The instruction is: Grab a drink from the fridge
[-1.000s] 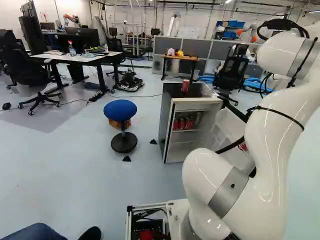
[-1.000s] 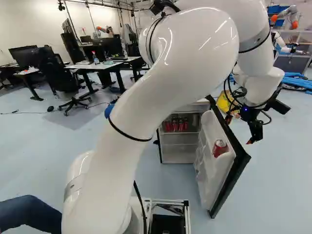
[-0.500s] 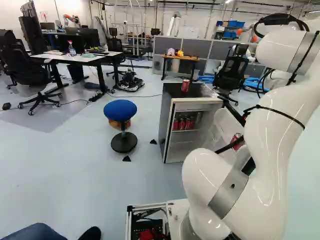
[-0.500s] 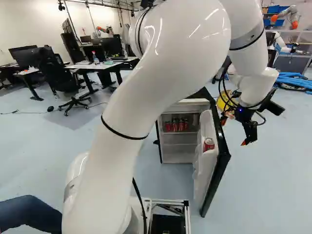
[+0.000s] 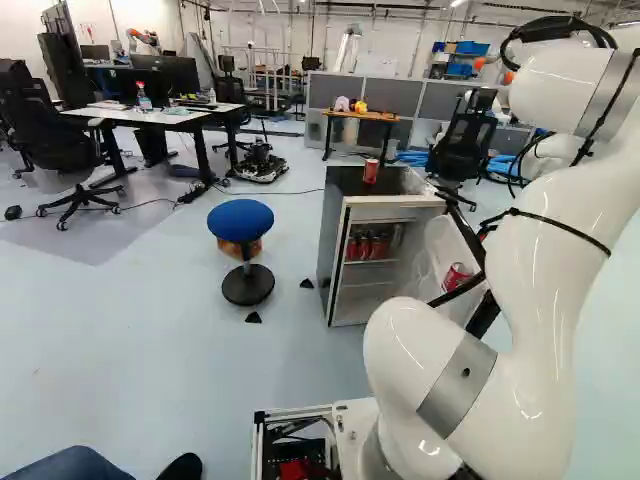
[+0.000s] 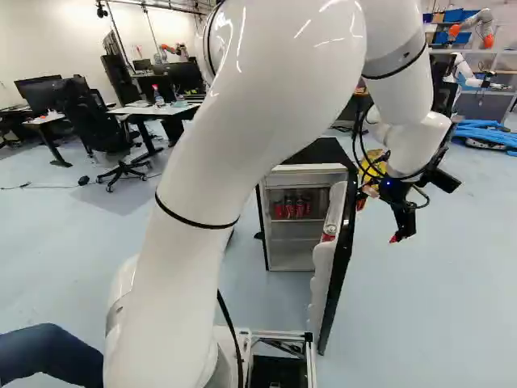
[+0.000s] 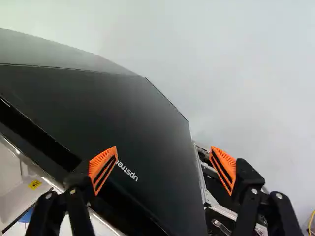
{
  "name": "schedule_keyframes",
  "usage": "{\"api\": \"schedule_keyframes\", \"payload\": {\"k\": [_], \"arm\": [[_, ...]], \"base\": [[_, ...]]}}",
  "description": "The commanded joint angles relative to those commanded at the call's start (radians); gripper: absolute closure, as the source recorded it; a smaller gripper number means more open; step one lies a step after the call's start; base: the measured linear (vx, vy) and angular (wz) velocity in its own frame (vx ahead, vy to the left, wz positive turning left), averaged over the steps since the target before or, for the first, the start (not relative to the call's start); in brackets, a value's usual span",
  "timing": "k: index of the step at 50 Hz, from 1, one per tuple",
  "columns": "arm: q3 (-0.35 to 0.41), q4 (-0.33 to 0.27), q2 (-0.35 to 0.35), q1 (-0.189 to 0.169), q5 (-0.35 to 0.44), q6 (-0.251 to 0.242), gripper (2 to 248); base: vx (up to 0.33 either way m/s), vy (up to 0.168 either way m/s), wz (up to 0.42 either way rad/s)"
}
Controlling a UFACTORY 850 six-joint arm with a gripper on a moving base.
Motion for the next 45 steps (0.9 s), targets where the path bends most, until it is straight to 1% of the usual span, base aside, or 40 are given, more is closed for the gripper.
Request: {"api": "schedule_keyframes", "payload": {"k": [45], "arm": [[0.136, 0.000, 0.091, 0.072, 0.000, 0.000, 3]], "base": [[0.000, 0.000, 0.000]]}}
